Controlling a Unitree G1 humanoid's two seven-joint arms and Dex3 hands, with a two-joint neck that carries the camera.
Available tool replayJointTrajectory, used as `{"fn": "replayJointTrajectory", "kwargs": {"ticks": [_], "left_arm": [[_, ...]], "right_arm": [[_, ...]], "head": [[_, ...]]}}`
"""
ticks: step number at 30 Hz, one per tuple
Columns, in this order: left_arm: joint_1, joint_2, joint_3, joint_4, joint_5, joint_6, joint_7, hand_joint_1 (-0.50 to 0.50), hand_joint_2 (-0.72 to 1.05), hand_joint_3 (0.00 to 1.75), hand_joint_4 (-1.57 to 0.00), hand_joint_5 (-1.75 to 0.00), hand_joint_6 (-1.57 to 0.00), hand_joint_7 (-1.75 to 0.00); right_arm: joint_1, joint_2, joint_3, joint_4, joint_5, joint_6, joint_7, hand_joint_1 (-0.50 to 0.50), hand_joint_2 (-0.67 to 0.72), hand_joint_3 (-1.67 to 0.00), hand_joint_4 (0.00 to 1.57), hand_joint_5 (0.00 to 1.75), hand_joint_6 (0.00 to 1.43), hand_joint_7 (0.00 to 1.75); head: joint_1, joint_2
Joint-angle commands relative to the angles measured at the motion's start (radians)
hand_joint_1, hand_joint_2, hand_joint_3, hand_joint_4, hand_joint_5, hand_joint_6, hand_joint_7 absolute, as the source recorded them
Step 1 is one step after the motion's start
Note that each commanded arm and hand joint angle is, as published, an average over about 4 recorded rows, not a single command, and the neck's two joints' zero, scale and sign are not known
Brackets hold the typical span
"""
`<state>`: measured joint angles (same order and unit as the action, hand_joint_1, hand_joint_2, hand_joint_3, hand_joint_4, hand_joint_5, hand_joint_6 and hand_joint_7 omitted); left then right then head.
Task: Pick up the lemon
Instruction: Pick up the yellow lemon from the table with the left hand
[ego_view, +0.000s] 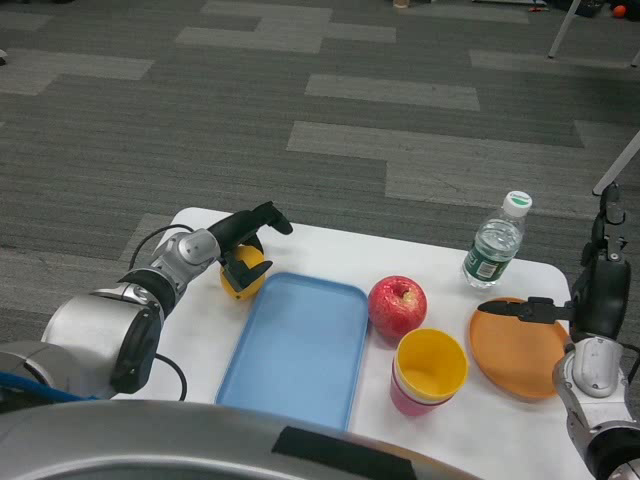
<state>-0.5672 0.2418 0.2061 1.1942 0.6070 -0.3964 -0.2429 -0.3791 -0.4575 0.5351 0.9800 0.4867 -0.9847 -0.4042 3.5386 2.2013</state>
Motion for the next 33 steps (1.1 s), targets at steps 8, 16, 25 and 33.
{"fn": "replayJointTrajectory", "kwargs": {"ticks": [8, 16, 25, 33], "left_arm": [[0.030, 0.019, 0.005, 0.013, -0.149, 0.051, -0.048, -0.50, 0.27, 1.05, 0.00, -1.75, 0.00, -0.30], [0.030, 0.027, -0.011, 0.012, -0.145, 0.096, -0.083, -0.50, 0.34, 0.61, 0.00, -1.75, 0.00, -0.12], [0.034, 0.027, 0.007, 0.013, -0.151, 0.098, -0.085, -0.48, 0.96, 1.37, 0.00, -1.75, 0.00, -0.07], [0.033, 0.048, -0.074, 0.025, -0.126, 0.130, -0.150, -0.48, 1.05, 1.40, 0.00, -1.75, 0.00, -0.10]], "right_arm": [[0.014, -0.004, -0.005, -0.003, 0.006, 0.003, -0.003, -0.42, 0.11, -0.08, 0.03, 0.00, 0.00, 0.00], [0.014, -0.004, -0.003, -0.003, 0.006, 0.003, -0.003, -0.42, 0.09, -0.08, 0.03, 0.00, 0.00, 0.00], [0.014, -0.004, -0.001, -0.003, 0.006, 0.003, -0.002, -0.42, 0.09, -0.08, 0.03, 0.00, 0.00, 0.00], [0.014, -0.004, -0.003, -0.003, 0.006, 0.003, -0.002, -0.42, 0.09, -0.04, 0.02, 0.00, 0.00, 0.00]], "head": [[0.002, -0.003], [0.008, -0.009], [0.011, -0.013], [0.014, -0.018]]}}
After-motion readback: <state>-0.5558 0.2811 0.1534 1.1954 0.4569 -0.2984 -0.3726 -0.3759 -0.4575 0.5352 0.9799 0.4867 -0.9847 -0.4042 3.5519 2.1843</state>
